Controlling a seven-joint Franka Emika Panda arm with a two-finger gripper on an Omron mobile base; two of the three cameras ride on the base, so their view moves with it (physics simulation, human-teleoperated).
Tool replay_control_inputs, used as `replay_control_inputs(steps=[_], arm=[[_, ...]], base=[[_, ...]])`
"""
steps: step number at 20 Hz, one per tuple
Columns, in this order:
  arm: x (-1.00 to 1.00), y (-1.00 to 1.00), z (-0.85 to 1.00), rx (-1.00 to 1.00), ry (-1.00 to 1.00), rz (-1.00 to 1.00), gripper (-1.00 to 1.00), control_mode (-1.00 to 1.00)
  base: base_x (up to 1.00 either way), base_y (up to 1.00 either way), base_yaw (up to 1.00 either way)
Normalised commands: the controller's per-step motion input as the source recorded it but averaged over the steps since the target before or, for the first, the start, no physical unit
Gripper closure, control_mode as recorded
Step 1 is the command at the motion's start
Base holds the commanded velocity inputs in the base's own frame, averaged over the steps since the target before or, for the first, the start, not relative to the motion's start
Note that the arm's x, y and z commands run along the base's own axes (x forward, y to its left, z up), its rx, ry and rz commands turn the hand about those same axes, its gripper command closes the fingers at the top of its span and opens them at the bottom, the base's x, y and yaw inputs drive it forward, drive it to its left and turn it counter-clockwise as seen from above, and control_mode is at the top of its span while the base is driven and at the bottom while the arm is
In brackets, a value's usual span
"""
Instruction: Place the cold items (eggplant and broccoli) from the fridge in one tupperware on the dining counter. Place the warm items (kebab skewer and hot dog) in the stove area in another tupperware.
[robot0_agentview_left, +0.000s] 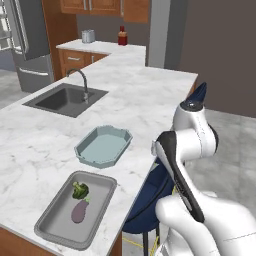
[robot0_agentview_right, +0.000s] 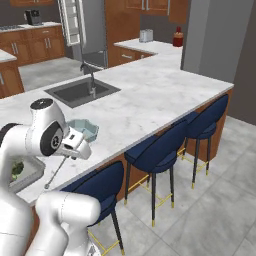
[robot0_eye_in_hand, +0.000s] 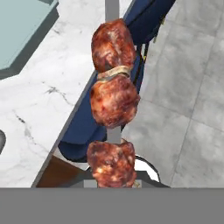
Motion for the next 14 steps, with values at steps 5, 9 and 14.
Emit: replay_control_inputs(steps=[5,9,14], arm=[[0.85,0.49,0.82,-0.02,0.21,0.25,1.0,-1.0],[0.69,0.54,0.44,-0.1,-0.06,0.01,1.0,-1.0],[0.73,0.52,-0.06,-0.03,-0.03,0.03,1.0,-1.0]], base=[[0.0,0.0,0.0],[0.0,0.0,0.0],[0.0,0.0,0.0]])
